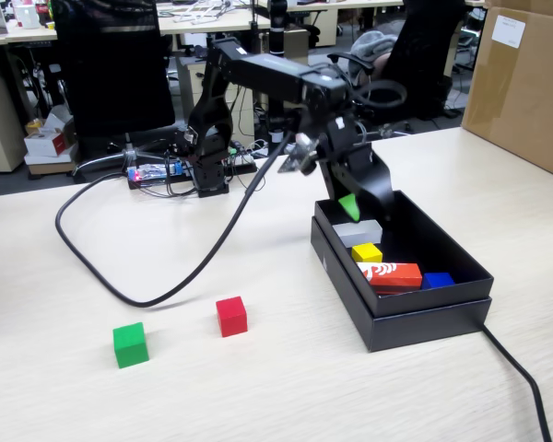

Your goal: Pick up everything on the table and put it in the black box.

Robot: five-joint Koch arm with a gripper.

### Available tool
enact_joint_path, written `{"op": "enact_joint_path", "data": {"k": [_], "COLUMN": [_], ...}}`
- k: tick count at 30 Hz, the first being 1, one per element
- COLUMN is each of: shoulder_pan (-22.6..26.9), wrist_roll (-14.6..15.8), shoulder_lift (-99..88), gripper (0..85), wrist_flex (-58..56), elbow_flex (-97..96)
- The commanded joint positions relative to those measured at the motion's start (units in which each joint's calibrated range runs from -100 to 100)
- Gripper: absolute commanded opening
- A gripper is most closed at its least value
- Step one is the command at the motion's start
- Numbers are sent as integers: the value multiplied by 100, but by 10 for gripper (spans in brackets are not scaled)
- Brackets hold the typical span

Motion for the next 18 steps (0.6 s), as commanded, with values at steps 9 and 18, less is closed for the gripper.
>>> {"op": "enact_joint_path", "data": {"k": [9,18], "shoulder_pan": [-938,-1631], "wrist_roll": [-869,-1079], "shoulder_lift": [-1902,-1133], "gripper": [416,455], "wrist_flex": [278,407], "elbow_flex": [230,-677]}}
